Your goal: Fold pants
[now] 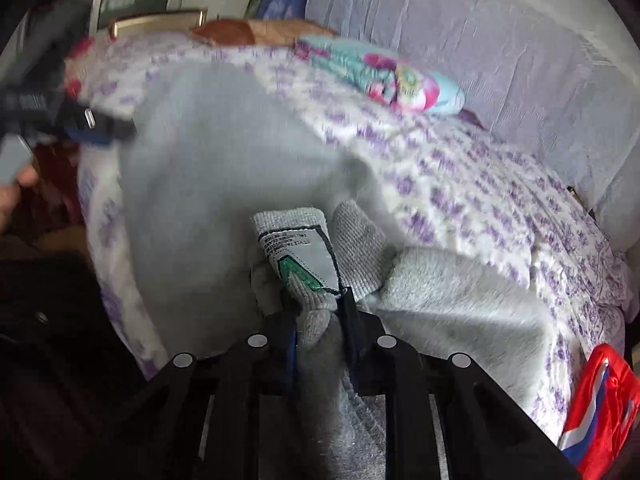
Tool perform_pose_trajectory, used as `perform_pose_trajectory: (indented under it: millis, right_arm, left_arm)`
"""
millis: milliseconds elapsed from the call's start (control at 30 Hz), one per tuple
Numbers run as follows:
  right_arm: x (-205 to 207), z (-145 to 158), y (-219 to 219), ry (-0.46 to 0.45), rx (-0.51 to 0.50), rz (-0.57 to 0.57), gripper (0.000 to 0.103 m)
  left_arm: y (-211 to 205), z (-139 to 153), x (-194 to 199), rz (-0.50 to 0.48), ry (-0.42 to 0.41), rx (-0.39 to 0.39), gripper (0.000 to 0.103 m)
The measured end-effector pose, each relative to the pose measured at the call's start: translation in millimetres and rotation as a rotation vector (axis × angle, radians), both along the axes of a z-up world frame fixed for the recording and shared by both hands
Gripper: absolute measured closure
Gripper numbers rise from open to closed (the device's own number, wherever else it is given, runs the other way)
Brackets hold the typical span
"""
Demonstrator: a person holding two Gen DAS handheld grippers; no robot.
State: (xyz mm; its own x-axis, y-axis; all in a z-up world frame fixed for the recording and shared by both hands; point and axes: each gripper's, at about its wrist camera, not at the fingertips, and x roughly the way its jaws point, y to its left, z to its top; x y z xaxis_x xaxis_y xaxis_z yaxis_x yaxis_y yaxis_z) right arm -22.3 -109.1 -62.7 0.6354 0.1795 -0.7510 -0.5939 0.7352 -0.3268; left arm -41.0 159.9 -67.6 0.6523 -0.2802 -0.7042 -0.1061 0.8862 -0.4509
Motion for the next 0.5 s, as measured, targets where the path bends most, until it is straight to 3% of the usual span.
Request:
perform_pose_trajectory:
  millis: [100, 167, 200, 233, 333, 500]
  right_arm:
    - [-12.1, -2.3, -0.2, -0.063, -0.005, 0.013, 0.078]
    - [-21.1, 5.0, -4.5, -0.072, 0.020, 0.037, 0.068]
    - [-24.8, 7.5, -8.1, -0.069, 0.041, 0.052, 0.057]
    - [-27.9, 9.0, -11.1, -0.078, 0.052, 0.055, 0.055]
    - [-33.6, 14.6, -20.2, -0.093, 0.097, 0.046, 0.055]
    - [-52.1, 39.3, -33.5, -0.125, 0.230, 0.050, 0.055]
  left_arm:
    - [31.6, -4.4, -5.0, 0.103, 0.000, -0.097, 0.005]
    - [54.7, -16.3, -4.4, 0.154, 0.032, -0.211, 0.005]
    - [63.2, -22.5, -1.9, 0.162, 0.042, -0.280, 0.005]
    - [66.9, -24.9, 0.4, 0.165, 0.037, -0.312, 0.005]
    - [61.5, -19.8, 12.9, 0.153, -0.002, -0.312, 0.005]
    - [55.8, -25.1, 52.9, 0.110, -0.021, -0.391, 0.005]
